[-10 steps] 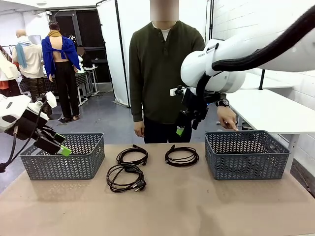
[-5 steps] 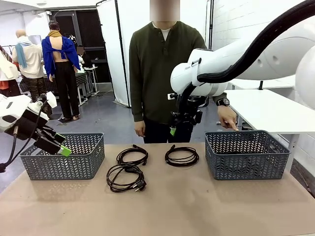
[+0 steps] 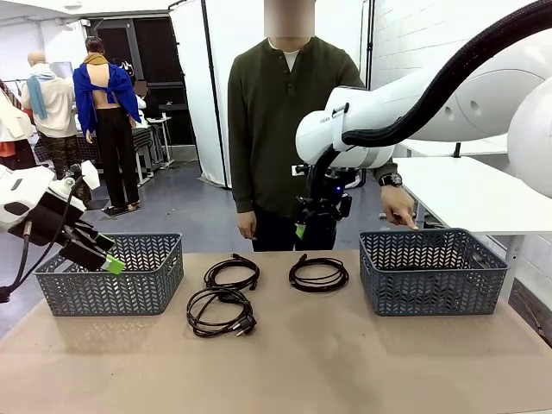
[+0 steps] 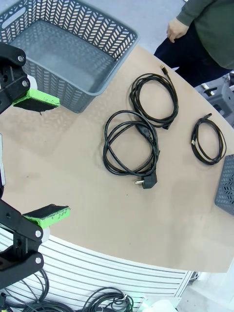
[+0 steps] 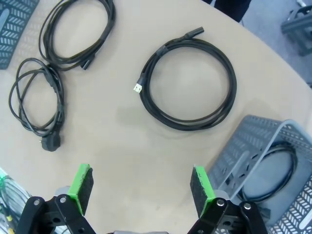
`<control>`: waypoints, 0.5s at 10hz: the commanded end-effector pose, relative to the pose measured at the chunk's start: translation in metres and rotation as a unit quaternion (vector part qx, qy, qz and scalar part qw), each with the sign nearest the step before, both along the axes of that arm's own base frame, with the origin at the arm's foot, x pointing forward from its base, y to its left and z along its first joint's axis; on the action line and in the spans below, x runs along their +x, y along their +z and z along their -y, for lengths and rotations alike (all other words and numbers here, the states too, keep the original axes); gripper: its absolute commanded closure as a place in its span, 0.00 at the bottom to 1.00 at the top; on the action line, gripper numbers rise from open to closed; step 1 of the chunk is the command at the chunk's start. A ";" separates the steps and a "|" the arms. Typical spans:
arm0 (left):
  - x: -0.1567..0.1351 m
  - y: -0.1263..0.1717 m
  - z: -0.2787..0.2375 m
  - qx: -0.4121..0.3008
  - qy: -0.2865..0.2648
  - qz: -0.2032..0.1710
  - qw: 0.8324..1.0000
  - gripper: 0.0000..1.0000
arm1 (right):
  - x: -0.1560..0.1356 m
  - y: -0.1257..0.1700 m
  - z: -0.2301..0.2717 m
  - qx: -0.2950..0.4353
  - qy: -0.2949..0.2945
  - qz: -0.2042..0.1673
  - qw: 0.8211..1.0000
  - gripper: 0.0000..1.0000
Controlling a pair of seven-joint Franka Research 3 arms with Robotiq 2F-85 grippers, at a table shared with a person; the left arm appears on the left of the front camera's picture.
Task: Organize the cables according to human instructions.
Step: Pick up a bundle of cables and place it in the basket indicated by the human.
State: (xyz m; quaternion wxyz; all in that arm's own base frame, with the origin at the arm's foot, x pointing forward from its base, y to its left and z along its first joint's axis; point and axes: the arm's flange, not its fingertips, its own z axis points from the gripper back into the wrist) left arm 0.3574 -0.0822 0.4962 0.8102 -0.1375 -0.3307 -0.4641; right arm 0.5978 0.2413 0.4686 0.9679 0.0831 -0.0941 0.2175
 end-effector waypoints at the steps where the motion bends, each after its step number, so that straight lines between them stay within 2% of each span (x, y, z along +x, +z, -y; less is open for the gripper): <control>1: 0.002 -0.001 -0.003 -0.004 -0.007 0.000 1.000 0.00 | -0.002 0.000 0.002 -0.001 0.001 0.005 1.000 0.00; 2: 0.002 -0.001 -0.003 -0.004 -0.007 0.000 1.000 0.00 | 0.000 0.000 0.000 0.000 0.000 0.000 1.000 0.00; 3: 0.002 -0.001 -0.003 -0.004 -0.007 0.000 1.000 0.00 | 0.006 -0.001 -0.006 -0.006 -0.062 0.006 0.998 0.00; 5: 0.002 -0.001 -0.003 -0.004 -0.007 0.000 1.000 0.00 | 0.023 -0.008 -0.020 0.021 -0.139 -0.026 0.990 0.00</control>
